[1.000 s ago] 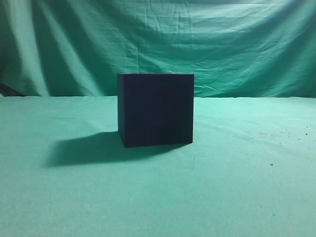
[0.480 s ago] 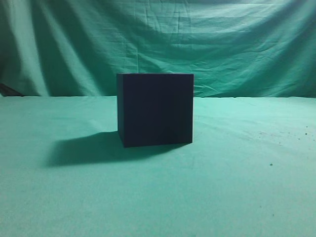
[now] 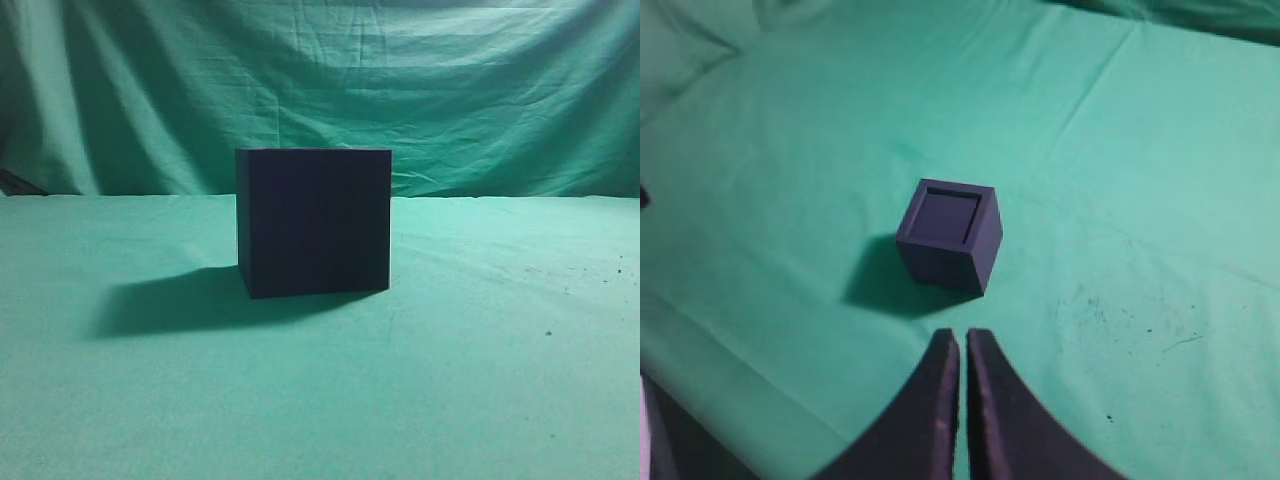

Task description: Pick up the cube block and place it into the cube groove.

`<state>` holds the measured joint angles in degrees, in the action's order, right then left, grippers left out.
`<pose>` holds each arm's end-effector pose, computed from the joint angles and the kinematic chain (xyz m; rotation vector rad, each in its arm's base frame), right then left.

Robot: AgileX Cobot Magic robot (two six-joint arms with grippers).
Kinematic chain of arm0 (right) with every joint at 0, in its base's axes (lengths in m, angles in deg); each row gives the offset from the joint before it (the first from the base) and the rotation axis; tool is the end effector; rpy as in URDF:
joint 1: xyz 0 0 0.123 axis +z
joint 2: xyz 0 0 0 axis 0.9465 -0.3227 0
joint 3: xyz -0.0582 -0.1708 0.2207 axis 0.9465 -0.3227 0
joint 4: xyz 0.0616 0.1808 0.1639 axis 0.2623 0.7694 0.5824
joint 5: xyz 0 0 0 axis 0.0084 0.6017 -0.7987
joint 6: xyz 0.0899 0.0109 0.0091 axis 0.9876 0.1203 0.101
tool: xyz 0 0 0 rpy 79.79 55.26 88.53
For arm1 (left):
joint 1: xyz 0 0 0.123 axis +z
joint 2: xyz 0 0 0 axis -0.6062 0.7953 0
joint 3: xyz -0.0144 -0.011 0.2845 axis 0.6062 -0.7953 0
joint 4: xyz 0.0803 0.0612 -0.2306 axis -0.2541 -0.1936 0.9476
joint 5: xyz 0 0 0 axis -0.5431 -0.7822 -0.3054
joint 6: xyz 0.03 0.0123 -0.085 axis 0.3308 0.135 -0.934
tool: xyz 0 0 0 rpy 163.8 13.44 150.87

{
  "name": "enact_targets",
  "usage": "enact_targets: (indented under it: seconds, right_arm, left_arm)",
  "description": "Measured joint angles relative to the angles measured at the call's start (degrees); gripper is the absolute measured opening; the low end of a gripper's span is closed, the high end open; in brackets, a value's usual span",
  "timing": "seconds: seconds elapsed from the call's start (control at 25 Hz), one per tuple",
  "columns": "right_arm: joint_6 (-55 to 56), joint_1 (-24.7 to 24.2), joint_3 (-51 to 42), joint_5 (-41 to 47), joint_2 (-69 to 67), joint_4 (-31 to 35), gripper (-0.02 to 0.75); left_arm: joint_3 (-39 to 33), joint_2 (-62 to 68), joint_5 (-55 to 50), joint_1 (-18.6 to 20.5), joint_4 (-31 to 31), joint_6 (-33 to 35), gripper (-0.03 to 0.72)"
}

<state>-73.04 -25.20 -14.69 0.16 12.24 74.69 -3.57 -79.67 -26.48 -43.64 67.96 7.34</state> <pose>0.0402 0.0321 0.4069 -0.5820 2.1063 0.5165 0.0523 -0.0030 0.1735 0.1240 1.8474 -0.0153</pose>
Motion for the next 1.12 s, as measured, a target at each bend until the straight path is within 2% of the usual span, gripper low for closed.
enact_targets:
  seconds: [0.2,0.48,0.6,1.0,1.12]
  right_arm:
    - [-3.49,0.0,-0.4,1.55,7.55,-0.33,0.0]
    - [-13.29,-0.36,-1.83,-0.41,9.32,1.12,0.0]
    - [-13.79,-4.67,-7.85,-7.69,12.14,1.12,0.0]
    - [-13.99,-29.51,-40.15,-38.28,25.78,1.26,0.0]
    - [-13.99,-35.36,-47.89,-44.62,28.25,2.4,0.0]
  left_arm:
    - [0.0,0.0,0.0,0.0,0.0,0.0,0.0]
    - [0.0,0.0,0.0,0.0,0.0,0.0,0.0]
    - [0.0,0.0,0.0,0.0,0.0,0.0,0.0]
    - [0.0,0.0,0.0,0.0,0.0,0.0,0.0]
    - [0.0,0.0,0.0,0.0,0.0,0.0,0.0]
